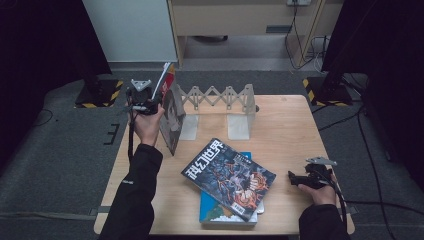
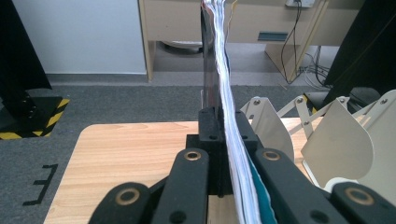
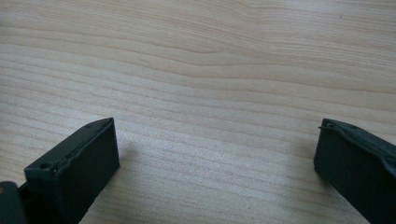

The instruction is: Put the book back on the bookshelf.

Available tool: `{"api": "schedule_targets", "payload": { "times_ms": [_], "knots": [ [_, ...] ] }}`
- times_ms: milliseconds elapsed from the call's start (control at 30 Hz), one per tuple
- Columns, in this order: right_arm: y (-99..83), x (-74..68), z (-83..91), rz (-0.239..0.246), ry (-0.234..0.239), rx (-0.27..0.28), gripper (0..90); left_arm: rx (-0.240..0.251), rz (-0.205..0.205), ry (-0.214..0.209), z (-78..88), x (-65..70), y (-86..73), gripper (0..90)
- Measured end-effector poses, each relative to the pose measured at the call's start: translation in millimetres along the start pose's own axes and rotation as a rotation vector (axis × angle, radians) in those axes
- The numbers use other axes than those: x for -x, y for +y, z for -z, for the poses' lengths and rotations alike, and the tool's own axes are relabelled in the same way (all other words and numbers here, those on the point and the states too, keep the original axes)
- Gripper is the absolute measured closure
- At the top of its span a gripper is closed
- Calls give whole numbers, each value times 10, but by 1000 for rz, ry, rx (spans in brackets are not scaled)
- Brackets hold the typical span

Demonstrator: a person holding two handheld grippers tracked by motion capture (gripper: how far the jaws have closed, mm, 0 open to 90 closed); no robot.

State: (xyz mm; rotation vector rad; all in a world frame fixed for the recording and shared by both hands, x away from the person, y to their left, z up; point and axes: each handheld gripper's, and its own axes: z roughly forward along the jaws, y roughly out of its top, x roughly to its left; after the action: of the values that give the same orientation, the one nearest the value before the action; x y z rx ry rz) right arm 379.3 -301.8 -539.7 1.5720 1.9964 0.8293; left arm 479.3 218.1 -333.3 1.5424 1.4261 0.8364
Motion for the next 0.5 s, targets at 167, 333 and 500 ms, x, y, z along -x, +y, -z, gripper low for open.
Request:
{"api": "schedule_targets", "payload": {
  "times_ms": [167, 333, 500],
  "knots": [
    [0, 0, 0, 0, 0, 0, 3, 0, -2, -9, 8, -19, -4, 857],
    [0, 0, 0, 0, 0, 0, 3, 11, -7, -6, 10, -15, -4, 818],
    [0, 0, 0, 0, 0, 0, 3, 15, -19, -6, 28, -30, -2, 747]
  ]
}}
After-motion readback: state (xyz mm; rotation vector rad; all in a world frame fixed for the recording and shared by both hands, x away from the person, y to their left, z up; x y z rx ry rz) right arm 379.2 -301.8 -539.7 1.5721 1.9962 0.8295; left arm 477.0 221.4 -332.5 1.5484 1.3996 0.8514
